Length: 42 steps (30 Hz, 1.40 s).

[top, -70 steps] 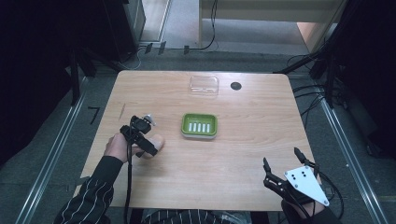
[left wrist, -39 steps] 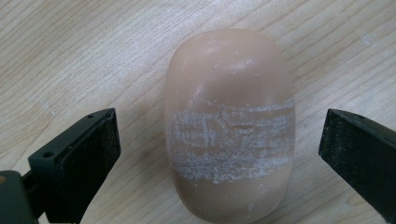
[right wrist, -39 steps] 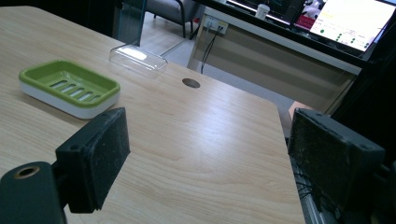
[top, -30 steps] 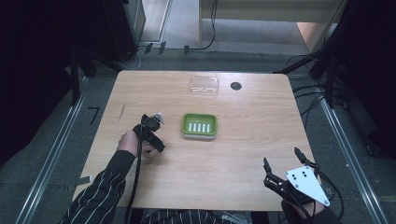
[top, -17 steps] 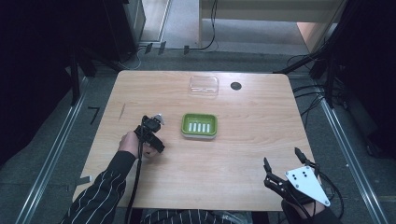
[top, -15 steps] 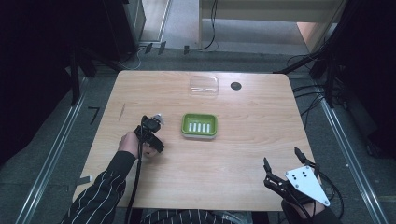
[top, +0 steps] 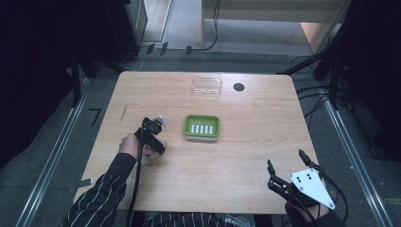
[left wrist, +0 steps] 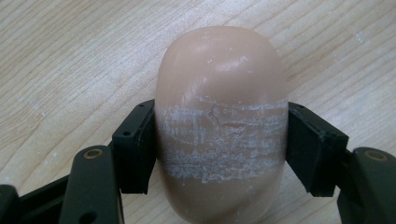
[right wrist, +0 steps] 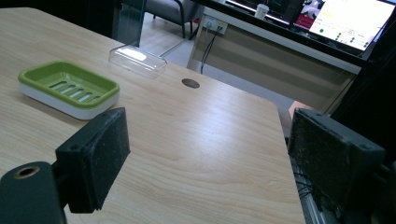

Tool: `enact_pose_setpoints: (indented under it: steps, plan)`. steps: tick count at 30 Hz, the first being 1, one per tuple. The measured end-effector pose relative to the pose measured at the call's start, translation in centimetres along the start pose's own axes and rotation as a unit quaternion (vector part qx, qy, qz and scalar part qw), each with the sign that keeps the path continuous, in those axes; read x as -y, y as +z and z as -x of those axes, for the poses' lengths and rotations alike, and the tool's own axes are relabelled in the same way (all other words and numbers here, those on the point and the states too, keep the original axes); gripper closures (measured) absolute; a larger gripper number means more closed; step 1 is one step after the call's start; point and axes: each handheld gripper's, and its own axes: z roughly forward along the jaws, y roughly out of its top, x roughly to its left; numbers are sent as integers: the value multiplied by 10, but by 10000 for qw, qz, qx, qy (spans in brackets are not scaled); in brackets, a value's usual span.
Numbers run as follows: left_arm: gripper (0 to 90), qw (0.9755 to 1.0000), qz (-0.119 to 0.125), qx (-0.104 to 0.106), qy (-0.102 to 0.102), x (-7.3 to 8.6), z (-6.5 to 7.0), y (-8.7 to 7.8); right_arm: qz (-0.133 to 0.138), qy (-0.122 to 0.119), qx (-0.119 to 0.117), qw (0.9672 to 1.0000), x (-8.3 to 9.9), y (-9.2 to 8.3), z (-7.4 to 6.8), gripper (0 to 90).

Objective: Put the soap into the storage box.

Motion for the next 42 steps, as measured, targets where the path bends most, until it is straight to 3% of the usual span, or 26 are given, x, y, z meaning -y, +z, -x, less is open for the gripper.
enact_pose_setpoints:
  steps: [9, 19, 30, 31, 42]
  plan:
    - [337, 9997, -101, 30, 227, 0, 1, -1, 0, -19, -11, 10000, 0, 0, 0, 135]
    - [337, 9988, -12, 60, 481, 0, 4, -12, 0, -24, -25, 10000, 0, 0, 0, 134]
    - [337, 9967, -17, 131, 806, -3, 7, -18, -23, -13, -43, 10000, 0, 1, -1, 134]
    - [337, 9958, -1, 129, 908, -5, 8, -20, -25, -24, -44, 10000, 0, 0, -1, 134]
    - [337, 9932, 99, 145, 1147, -16, 10, -29, -10, -10, -31, 10000, 0, 1, 0, 134]
